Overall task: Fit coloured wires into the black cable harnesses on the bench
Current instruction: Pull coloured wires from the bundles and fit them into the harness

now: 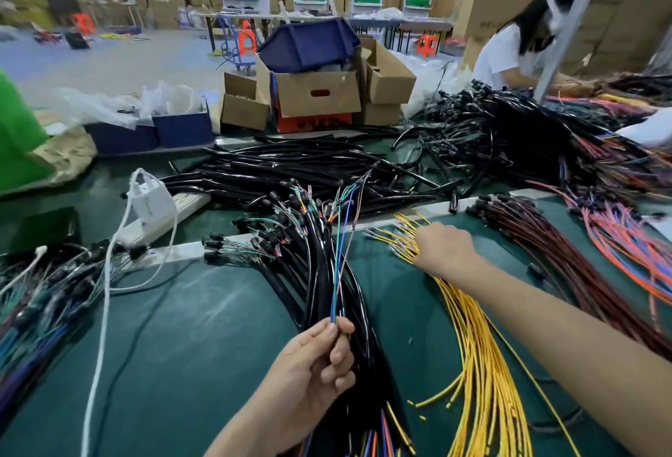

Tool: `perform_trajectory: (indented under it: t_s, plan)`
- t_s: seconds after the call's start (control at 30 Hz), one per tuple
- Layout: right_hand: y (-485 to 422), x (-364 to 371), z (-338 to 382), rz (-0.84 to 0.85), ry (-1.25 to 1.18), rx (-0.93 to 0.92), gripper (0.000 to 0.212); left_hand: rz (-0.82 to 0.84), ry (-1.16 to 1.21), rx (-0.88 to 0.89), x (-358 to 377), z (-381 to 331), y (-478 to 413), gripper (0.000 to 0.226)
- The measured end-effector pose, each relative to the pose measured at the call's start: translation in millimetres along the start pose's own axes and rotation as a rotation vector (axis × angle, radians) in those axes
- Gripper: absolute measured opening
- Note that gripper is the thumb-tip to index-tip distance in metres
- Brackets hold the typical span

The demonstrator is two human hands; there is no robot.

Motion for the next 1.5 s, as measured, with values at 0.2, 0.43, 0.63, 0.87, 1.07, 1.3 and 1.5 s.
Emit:
perform_trajectory:
  t_s: [0.2,0.43,0.63,0.87,1.07,1.3,1.5]
  plan:
    - [-9,-70,-30,-0.157,-0.966,-0.044,0.015,0.003,-0.012,-0.008,-1,0,-1,0.018]
    - [19,-119,-25,-0.225,-2.034,-0.063,0.023,0.053,-0.076,0.032,-4,3,-5,0.018]
    - [21,-105,9,0.012,-2.197,-0.104,0.026,0.073,-0.113,0.045,-7,5,-6,0.015]
    - [4,-77,26,0.086,-2.306,0.036,0.023,0.105,-0.126,0.028,-5,6,-5,0.019]
    - [-16,-58,16,-0.032,-2.186,0.137,0.019,0.059,-0.105,0.031,-6,5,-4,0.029]
    - [-14,-52,26,0.019,-2.279,-0.040,0.015,0.055,-0.068,0.031,-3,4,-3,0.023]
    - [35,3,69,0.305,-1.709,-0.114,0.018,0.048,-0.036,0.040,-2,3,-4,0.018]
Point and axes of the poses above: each hand's wrist, its own y-axis away from the middle knuckle, its own x-axis out of the palm, z = x × y, the point moved 7 cm from there along -y, towards the middle knuckle, and after that the axes turned 9 degrees about z, right-handed, at the moved point
